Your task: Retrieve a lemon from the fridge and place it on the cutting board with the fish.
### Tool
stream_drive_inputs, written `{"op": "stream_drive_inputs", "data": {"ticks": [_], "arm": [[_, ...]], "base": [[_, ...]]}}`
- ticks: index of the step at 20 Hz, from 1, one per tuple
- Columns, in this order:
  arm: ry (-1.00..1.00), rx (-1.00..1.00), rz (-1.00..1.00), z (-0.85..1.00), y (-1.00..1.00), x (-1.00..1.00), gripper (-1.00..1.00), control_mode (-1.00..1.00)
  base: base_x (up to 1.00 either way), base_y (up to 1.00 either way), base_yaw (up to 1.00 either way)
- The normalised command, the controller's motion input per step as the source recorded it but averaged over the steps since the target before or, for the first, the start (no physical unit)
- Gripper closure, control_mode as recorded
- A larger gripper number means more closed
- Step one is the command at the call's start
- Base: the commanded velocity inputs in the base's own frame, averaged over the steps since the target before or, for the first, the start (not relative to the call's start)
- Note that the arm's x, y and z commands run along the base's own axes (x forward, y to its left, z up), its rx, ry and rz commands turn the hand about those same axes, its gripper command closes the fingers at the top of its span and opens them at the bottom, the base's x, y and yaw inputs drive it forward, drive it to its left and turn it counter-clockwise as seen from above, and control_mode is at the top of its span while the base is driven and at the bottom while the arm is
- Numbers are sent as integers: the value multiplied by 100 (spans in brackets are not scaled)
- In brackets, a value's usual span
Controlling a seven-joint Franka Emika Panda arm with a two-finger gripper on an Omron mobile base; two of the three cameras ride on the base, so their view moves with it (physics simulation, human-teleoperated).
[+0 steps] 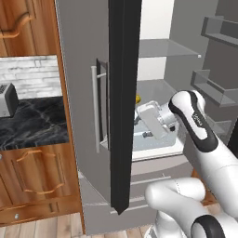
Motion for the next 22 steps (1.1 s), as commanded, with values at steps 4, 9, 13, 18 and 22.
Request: {"op": "stream_drive_inputs", "data": {"ticks": [4,9,13,18,22], "arm": [[-10,0,3,0,92,-21,-100,-100],[-13,0,0,0,99,-46,-100,-100],[-15,0,0,0,100,-54,-100,-100],[-1,-5,-3,10,64,-14,-100,-100],[8,-5,0,37,-46,-16,-100,-100]], "base": [[0,0,0],[0,0,0],[0,0,0],[0,0,0],[0,0,0]]}}
